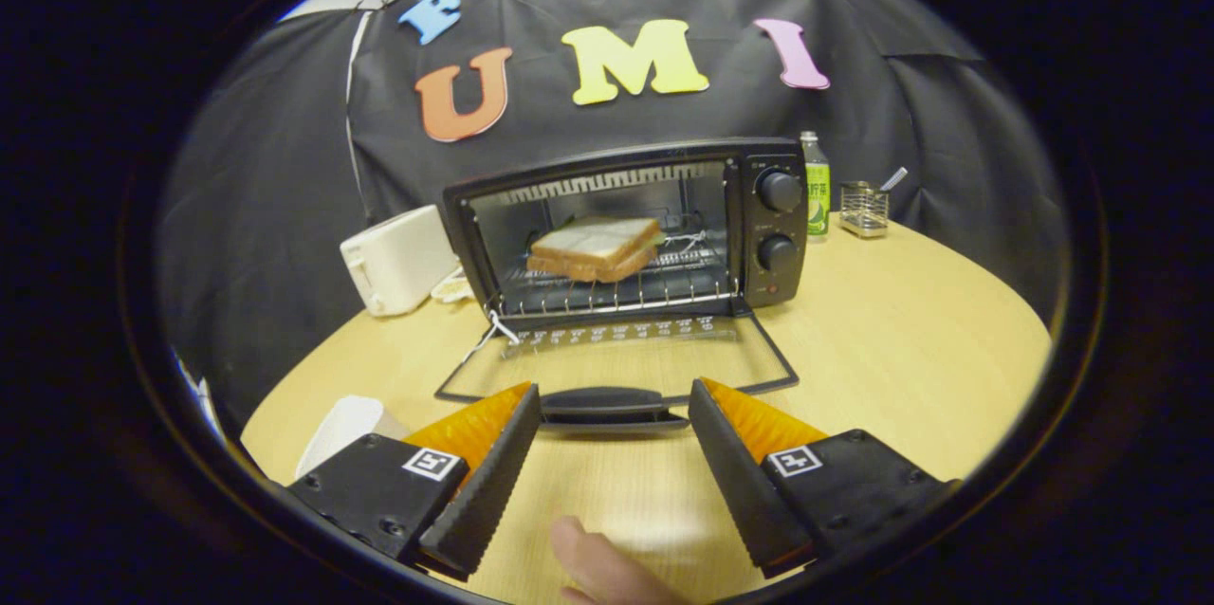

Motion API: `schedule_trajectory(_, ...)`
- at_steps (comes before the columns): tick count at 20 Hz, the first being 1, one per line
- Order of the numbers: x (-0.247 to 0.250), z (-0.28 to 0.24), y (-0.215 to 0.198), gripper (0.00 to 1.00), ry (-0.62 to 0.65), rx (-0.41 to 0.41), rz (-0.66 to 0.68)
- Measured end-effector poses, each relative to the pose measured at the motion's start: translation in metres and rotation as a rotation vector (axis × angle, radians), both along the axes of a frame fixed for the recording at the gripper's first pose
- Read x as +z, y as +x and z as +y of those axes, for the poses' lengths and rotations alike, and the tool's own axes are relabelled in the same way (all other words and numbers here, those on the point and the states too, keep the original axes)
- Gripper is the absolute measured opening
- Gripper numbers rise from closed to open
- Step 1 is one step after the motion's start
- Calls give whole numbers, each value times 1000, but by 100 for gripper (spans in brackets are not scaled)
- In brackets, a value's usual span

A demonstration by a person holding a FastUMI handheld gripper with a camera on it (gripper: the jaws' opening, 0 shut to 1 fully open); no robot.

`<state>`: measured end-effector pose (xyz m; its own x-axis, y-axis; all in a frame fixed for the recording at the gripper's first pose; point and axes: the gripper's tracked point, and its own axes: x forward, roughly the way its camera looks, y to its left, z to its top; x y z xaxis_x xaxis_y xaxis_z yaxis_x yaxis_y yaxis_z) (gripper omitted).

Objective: Open the toaster oven, put the food inside, and close the toaster oven door.

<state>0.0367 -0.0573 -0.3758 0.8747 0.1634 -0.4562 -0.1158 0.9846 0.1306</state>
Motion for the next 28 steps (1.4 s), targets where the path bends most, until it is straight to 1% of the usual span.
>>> schedule_trajectory(2, -12, 7, -5, 100, 13, 11, 5)
schedule_trajectory(4, -30, 14, -14, 100, 19, 29, 86)
schedule_trajectory(5, -33, 20, -11, 100, 24, 38, 106)
schedule_trajectory(7, -36, 19, -9, 100, 13, 21, 133)
schedule_trajectory(8, -43, 21, -8, 100, 9, 21, 170)
schedule_trajectory(9, -53, 21, -12, 100, -12, 18, 239)
schedule_trajectory(10, -46, 21, -2, 100, -25, 9, 202)
schedule_trajectory(11, -50, 20, -5, 100, -56, -3, 232)
schedule_trajectory(15, -55, 18, -5, 100, -177, -19, 233)
schedule_trajectory(20, -54, 19, -4, 100, -142, -7, 228)
schedule_trajectory(28, -51, 18, -2, 100, -132, 1, 212)
